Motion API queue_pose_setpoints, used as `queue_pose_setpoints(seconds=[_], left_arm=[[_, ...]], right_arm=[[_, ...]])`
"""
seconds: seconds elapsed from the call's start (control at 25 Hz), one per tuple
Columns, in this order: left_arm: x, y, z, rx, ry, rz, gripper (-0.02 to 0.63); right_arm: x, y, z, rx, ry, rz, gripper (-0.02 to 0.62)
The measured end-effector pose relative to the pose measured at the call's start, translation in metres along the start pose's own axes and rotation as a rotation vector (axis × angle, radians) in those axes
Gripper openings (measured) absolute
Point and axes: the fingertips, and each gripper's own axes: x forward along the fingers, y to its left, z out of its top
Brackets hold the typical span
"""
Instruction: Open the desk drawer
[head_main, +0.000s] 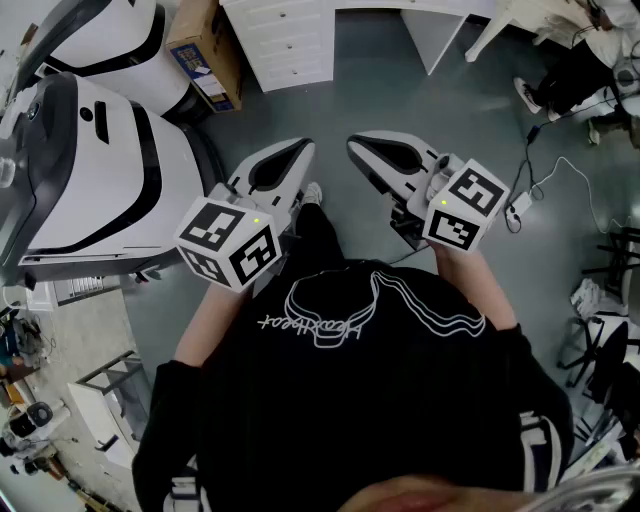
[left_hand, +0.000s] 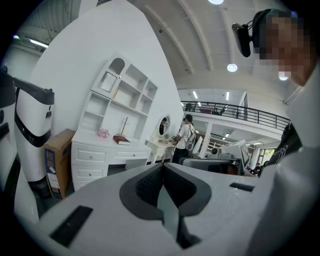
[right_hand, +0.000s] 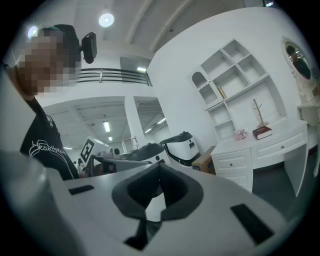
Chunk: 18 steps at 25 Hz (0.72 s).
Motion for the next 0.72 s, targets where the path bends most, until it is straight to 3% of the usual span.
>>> queue_pose_setpoints(seconds=[0.4,0.72], left_arm=[[0.029,0.024,0.001,-0.011,0.023,-0.009,0.003],[0.063,0.077,0.013,-0.048,0.052,-0.007,0.003]], right_arm=[[0.015,-0.036,-0.005,0.027,0.034,-0.011,0.006],[0.056,-0.089,0.001,0.05,0.065,-0.044,0.006]])
